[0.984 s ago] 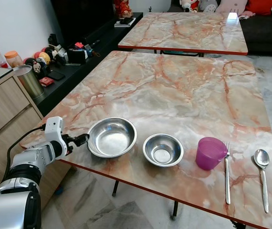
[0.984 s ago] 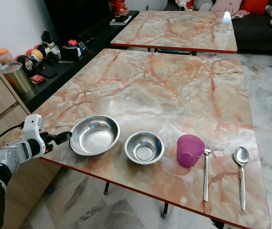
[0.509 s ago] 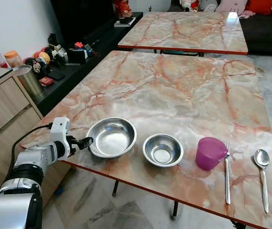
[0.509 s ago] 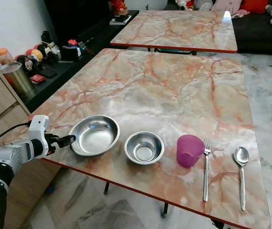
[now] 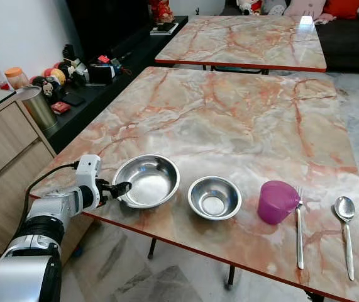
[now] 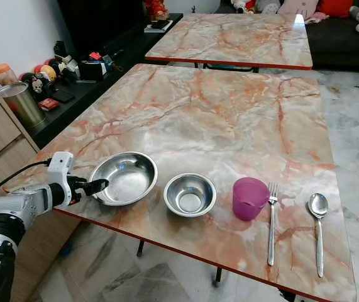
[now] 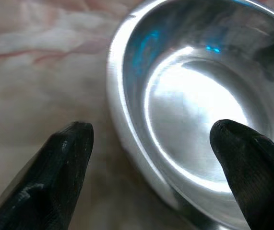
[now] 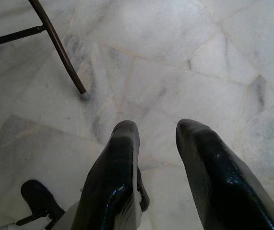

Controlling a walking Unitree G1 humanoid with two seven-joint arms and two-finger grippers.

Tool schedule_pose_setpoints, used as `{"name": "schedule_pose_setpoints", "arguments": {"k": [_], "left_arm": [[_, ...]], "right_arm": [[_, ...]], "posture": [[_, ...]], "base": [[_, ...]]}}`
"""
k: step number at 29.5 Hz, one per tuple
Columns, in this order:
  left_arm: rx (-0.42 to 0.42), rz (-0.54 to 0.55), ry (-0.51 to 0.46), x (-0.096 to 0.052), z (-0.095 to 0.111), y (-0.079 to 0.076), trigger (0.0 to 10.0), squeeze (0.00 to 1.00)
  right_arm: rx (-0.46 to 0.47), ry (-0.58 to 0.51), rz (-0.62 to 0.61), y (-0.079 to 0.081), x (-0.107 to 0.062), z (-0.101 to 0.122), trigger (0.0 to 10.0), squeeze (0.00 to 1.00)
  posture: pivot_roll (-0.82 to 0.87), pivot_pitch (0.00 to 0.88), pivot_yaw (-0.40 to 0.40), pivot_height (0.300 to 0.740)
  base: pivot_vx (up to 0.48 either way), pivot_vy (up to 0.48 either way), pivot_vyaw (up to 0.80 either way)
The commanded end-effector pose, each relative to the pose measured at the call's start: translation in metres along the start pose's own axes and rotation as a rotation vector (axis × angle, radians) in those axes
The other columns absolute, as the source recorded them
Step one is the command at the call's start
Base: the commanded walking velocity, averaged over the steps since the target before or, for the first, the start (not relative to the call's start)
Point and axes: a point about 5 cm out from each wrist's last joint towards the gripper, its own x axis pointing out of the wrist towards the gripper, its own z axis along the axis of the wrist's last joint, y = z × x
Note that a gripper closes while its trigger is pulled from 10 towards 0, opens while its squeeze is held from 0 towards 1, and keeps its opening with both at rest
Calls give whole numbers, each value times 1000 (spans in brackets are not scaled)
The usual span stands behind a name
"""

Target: Setting the table

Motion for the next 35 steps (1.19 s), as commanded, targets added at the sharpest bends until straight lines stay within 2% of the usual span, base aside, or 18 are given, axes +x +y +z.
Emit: {"name": "schedule_pose_setpoints", "arguments": {"k": [1, 5, 6, 7, 8, 9, 10, 12, 13, 15, 17, 35], "left_arm": [[17, 1, 27, -1, -4, 0, 10000, 0], [17, -9, 30, 1, -5, -2, 9961, 0], [17, -14, 31, 2, -5, -4, 7020, 0], [16, -16, 32, 2, -5, -4, 5882, 0], [16, -17, 32, 2, -5, -5, 5882, 0], [16, -19, 32, 3, -5, -5, 4314, 0], [17, -22, 34, 4, -6, -6, 3176, 0], [18, -23, 36, 4, -6, -7, 3098, 0], [20, -24, 36, 4, -6, -7, 1882, 0], [21, -24, 36, 4, -6, -8, 1490, 0], [22, -24, 36, 4, -5, -8, 0, 0], [28, -31, 39, 5, -6, -9, 0, 0]], "right_arm": [[7, 10, -4, 0, -1, -4, 10000, 0], [8, 10, -4, 0, -1, -4, 10000, 0], [8, 10, -4, 0, -1, -3, 10000, 0], [8, 10, -4, 0, -1, -3, 10000, 0], [9, 10, -4, 0, -1, -3, 10000, 0], [9, 10, -4, 0, -1, -3, 10000, 0], [9, 10, -5, 0, 0, -3, 10000, 0], [9, 11, -5, 0, 0, -3, 10000, 0], [9, 11, -6, 0, 0, -3, 10000, 0], [9, 11, -6, 0, 0, -3, 10000, 0], [10, 11, -6, 0, 0, -3, 10000, 0], [5, 15, -7, 0, 0, -3, 10000, 0]], "posture": [[9, 37, 88, 740], [9, 37, 88, 740], [8, 43, 88, 740], [7, 43, 87, 740], [7, 43, 87, 740], [7, 44, 88, 740], [8, 47, 87, 740], [9, 49, 88, 740], [9, 49, 88, 740], [8, 51, 88, 740], [9, 51, 88, 740], [8, 50, 88, 740]], "base": [[0, 0, 0], [0, 0, 0], [0, 0, 0], [0, 0, 0], [0, 0, 0], [0, 0, 0], [0, 0, 0], [0, 0, 0], [0, 0, 0], [0, 0, 0], [0, 0, 0], [0, 0, 0]]}}
